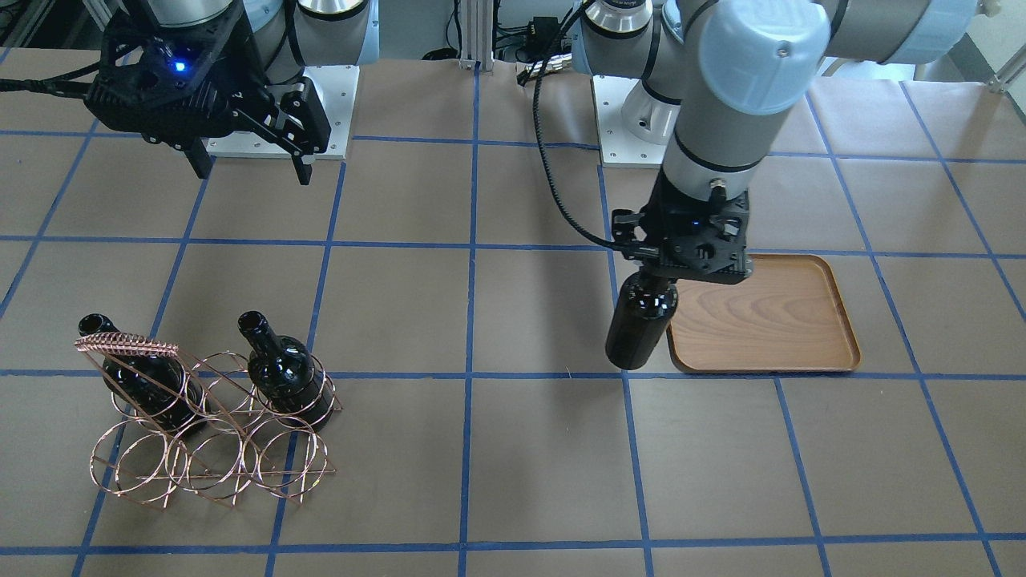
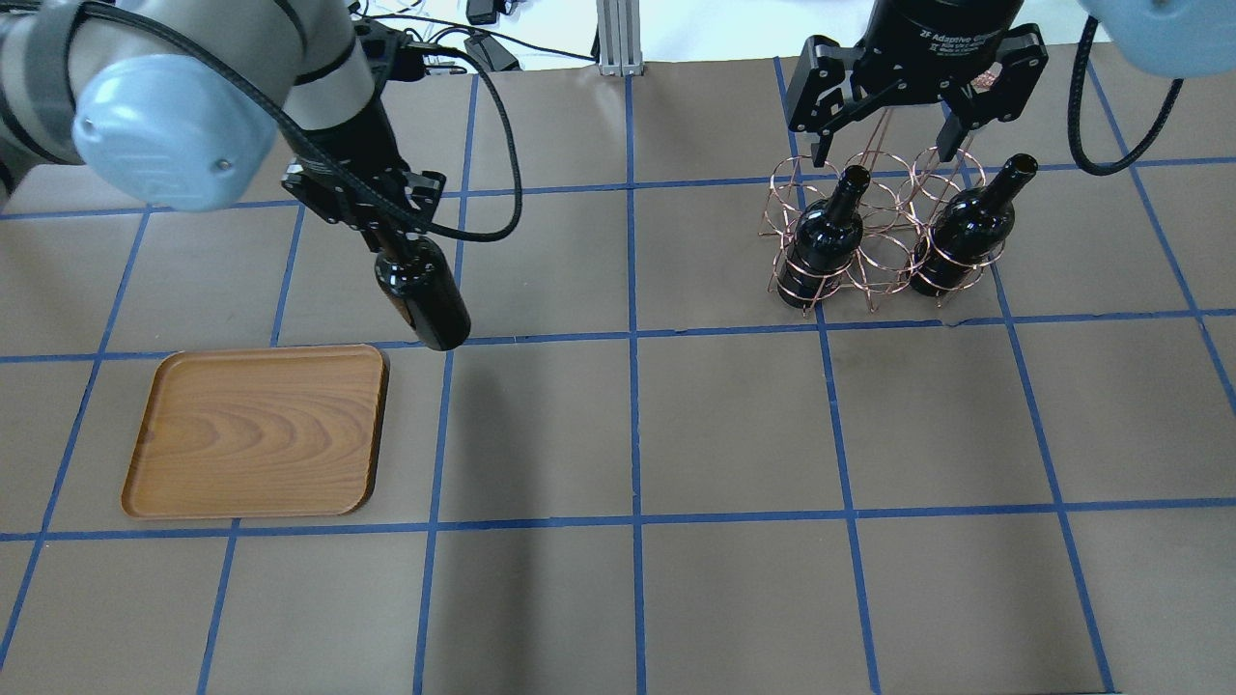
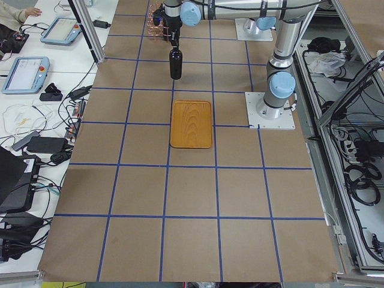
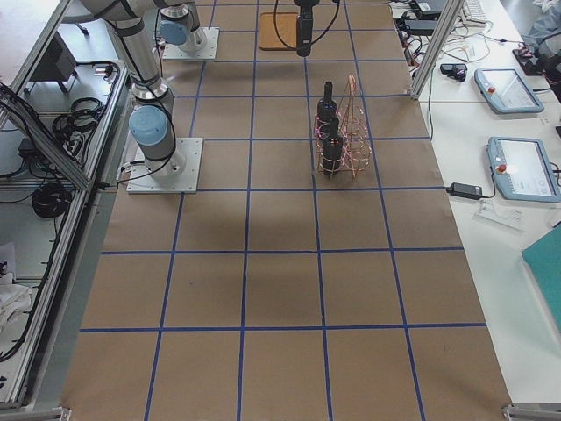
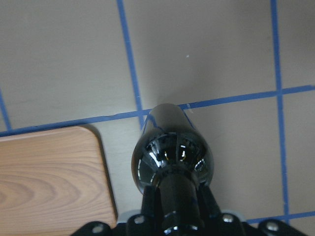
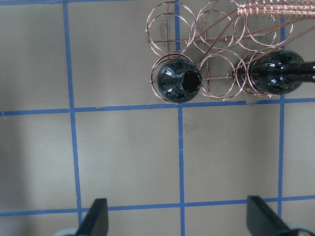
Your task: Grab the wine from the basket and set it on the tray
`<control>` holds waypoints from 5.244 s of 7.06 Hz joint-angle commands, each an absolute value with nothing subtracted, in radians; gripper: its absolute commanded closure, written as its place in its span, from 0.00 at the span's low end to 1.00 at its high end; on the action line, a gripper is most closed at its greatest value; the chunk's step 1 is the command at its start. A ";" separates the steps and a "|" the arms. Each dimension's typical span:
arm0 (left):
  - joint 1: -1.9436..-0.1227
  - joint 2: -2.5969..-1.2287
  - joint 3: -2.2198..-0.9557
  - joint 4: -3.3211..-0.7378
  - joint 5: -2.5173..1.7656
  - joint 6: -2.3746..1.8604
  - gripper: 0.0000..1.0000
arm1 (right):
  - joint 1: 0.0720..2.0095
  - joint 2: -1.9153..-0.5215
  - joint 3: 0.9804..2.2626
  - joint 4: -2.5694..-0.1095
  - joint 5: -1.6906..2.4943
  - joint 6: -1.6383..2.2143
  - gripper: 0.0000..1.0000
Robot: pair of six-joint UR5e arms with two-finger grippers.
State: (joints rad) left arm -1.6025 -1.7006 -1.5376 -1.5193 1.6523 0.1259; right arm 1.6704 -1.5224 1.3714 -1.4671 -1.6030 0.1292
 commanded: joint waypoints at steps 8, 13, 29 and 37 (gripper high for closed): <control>-1.129 -1.552 -1.807 -1.442 1.669 0.698 1.00 | 1.671 -1.523 1.371 -1.465 -1.605 0.129 0.00; -1.095 -1.580 -1.813 -1.448 1.666 0.704 1.00 | 1.669 -1.523 1.371 -1.465 -1.605 0.129 0.00; -1.578 -1.483 -1.574 -1.623 1.657 0.078 0.00 | 1.669 -1.523 1.371 -1.463 -1.606 0.126 0.00; -1.531 -1.445 -1.566 -1.666 1.563 0.078 0.00 | 1.669 -1.525 1.373 -1.468 -1.601 0.126 0.00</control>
State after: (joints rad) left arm -1.5446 -1.4449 -1.5647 -1.6649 1.5674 0.0816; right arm 1.6690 -1.5242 1.3717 -1.4679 -1.6017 0.1258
